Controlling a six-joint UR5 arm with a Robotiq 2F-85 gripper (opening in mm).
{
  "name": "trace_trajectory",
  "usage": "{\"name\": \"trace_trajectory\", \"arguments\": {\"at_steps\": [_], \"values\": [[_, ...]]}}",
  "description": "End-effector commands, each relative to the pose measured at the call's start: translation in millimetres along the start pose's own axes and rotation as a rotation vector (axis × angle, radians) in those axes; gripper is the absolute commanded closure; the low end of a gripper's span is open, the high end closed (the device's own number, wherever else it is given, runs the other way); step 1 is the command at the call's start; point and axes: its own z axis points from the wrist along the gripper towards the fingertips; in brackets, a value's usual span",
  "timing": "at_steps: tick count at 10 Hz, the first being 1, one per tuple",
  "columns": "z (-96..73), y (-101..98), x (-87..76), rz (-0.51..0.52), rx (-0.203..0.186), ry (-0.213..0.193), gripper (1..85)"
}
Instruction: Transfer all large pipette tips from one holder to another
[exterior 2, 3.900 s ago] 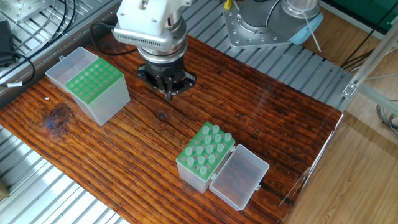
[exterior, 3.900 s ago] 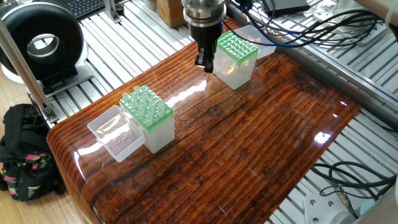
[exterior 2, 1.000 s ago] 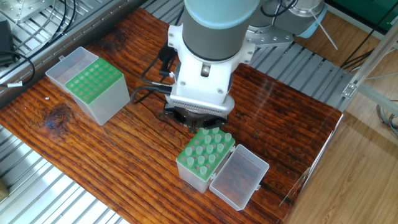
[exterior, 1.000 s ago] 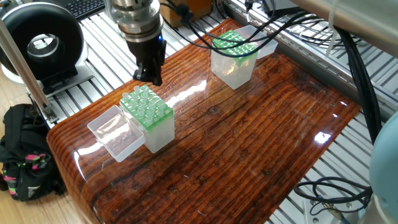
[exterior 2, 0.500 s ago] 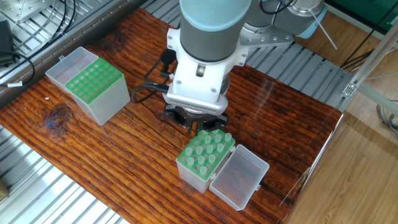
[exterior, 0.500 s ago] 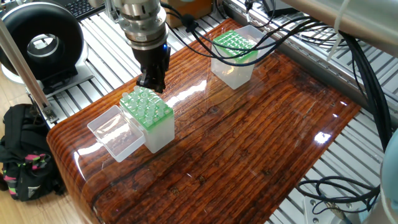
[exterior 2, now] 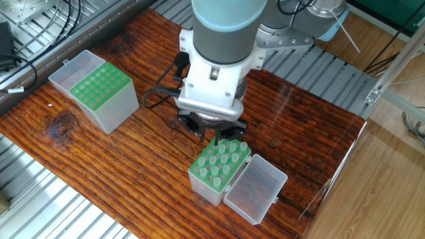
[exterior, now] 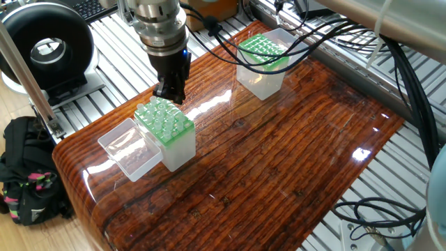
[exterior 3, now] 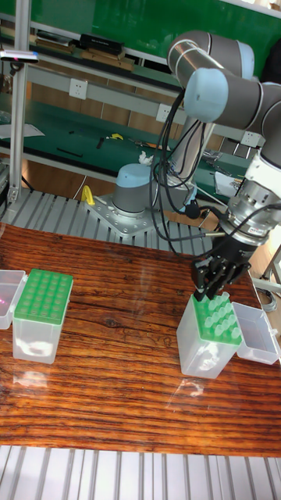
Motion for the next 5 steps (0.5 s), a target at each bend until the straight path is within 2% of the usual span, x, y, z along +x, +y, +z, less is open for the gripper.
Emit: {"name": "trace_trajectory", "arguments": {"at_steps": [1,2,5], "values": [[-3.6,6.7,13.9,0.022,-0.042,-0.005,53.3],[1.0,10.7,12.8,0.027,-0.057,-0.013,53.0],[12.5,19.7,8.3,0.042,-0.055,-0.030,53.0]]}}
